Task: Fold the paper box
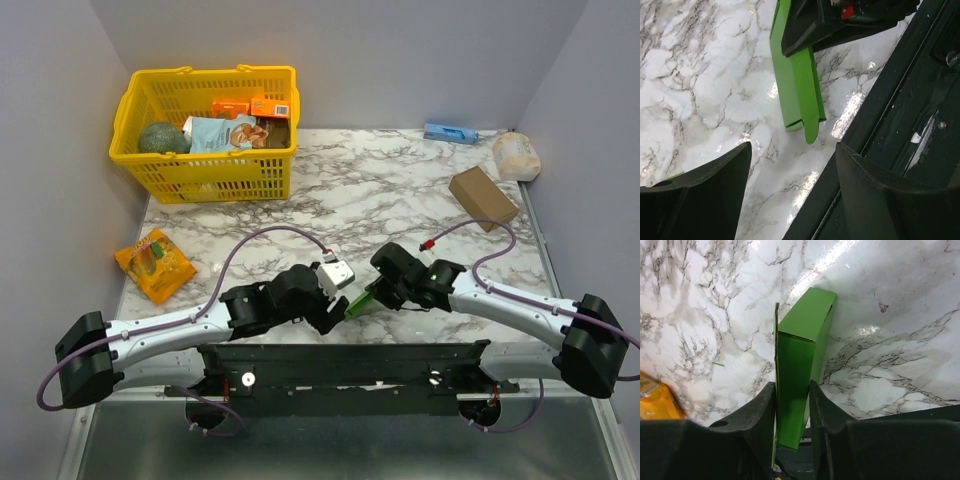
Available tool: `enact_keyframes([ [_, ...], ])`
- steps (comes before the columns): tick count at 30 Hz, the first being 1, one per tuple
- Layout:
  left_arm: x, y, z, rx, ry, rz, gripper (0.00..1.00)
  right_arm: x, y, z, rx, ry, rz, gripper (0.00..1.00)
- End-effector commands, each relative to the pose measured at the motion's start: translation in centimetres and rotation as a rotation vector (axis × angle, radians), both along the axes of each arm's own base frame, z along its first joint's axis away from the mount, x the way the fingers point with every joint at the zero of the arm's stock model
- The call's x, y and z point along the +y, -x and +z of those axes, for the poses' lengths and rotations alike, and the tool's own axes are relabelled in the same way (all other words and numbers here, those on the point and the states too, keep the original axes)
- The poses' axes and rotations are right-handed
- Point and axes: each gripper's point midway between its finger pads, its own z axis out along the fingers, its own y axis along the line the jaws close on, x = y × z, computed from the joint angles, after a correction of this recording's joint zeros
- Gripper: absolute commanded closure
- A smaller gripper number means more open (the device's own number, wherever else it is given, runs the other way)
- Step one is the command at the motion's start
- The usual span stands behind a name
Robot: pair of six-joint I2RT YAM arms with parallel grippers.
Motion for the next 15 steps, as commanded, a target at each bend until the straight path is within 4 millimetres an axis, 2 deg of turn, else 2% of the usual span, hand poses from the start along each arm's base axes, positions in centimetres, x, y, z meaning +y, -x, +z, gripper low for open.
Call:
enact_keyframes([
  [1, -0.8, 0.5, 0.9, 0.03, 0.026, -0.028, 0.24, -0.7, -1.0, 0.5, -0.015, 0.023, -0.085, 0.7],
  [7, -1.1, 0.0, 0.7, 0.02, -0.004, -0.027, 0.34, -0.1, -1.4, 0.9, -0.01, 0.029, -0.076, 0.71],
  [13, -0.9, -0.7, -0.3, 0.03, -0.054, 0.016, 0.56, 0.0, -1.6, 1.1, -0.015, 0.031, -0.078, 0.71],
  [15, -0.8, -1.2, -0.6, 0.027, -0.079, 0.045, 0.57, 0.0, -1.6, 1.1, -0.013, 0.032, -0.076, 0.71],
])
